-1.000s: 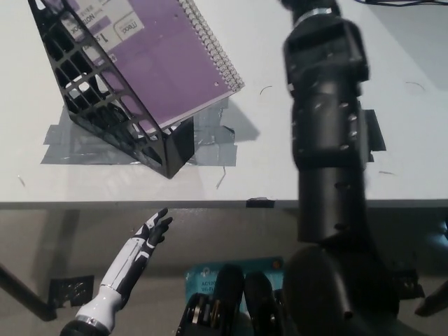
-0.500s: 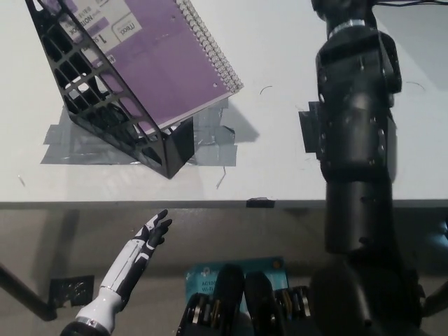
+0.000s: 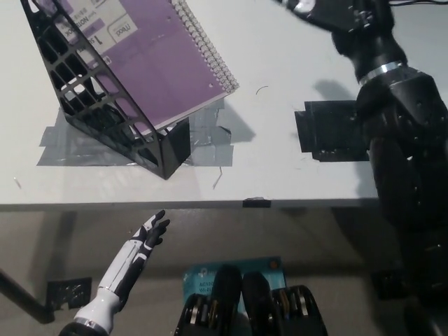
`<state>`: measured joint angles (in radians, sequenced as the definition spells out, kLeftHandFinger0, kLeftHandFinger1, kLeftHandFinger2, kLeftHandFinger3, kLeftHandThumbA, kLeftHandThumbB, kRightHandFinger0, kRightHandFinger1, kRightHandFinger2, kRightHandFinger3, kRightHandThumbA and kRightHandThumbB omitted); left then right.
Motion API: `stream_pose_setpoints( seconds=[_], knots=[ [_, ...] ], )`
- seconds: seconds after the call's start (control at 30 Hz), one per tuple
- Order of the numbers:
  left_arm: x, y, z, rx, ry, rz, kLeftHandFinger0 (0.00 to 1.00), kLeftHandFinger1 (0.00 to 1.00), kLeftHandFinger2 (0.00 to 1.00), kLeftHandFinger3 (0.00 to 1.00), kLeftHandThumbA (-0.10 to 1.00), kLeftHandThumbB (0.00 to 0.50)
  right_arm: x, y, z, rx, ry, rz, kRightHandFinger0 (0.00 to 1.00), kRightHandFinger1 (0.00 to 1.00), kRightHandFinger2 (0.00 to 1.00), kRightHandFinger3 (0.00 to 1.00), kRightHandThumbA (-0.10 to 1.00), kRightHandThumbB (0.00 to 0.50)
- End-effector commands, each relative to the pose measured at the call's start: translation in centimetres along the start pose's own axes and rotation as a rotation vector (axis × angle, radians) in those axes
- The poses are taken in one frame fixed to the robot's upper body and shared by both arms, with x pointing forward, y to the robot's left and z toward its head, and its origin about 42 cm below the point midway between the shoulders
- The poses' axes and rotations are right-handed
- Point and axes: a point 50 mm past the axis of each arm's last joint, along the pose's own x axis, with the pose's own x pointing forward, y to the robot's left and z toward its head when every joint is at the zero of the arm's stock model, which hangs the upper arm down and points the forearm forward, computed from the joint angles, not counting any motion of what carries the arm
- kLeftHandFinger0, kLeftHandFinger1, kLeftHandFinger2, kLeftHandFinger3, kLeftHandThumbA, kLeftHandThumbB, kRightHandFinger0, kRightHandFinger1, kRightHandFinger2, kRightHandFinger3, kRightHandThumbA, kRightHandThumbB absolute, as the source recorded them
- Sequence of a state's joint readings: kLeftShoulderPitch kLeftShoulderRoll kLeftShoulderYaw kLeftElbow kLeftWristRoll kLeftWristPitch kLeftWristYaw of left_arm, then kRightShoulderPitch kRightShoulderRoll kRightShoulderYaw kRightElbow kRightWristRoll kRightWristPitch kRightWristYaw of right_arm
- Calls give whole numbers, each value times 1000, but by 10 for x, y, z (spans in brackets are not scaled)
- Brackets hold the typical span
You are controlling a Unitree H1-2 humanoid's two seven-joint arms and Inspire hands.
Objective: A shelf with a book inside it is placed on the center of the desk infront of the robot. The robot uses its right hand to grab the book, take it out and hand it to a person.
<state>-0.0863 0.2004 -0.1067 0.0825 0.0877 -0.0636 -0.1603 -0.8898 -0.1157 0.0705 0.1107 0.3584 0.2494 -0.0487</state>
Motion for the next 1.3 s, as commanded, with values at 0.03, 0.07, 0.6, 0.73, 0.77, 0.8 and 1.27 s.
stream_pose_setpoints(
  seconds=[0.03,0.07,0.6,0.73,0.77,0.8,1.27],
  knots=[
    [-2,-2,5,5,-33,-17,1000,1000,1000,1000,1000,337,25,33,17,-215,76,146,1000,1000,1000,1000,1000,498],
    [-4,-5,3,0,-35,-20,1000,1000,1000,1000,1000,333,30,43,14,-250,121,169,1000,1000,1000,1000,1000,500],
    [-3,-6,10,-2,-31,-34,1000,1000,1000,1000,1000,365,98,105,-20,-217,297,223,1000,1000,1000,1000,1000,500],
    [-1,-6,13,7,-39,-37,1000,1000,1000,1000,1000,364,105,107,-26,-247,315,223,1000,1000,1000,1000,1000,500],
    [-1,-6,13,11,-43,-38,1000,1000,1000,1000,1000,363,106,107,-28,-243,319,221,1000,1000,1000,1000,1000,500],
    [-2,-5,14,33,-52,-41,1000,1000,1000,1000,1000,353,107,106,-31,-235,331,212,1000,1000,1000,1000,1000,500],
    [0,-6,15,46,-45,-52,1000,1000,1000,1000,1000,375,104,96,-62,-209,388,214,1000,1000,1000,1000,1000,497]
  ],
)
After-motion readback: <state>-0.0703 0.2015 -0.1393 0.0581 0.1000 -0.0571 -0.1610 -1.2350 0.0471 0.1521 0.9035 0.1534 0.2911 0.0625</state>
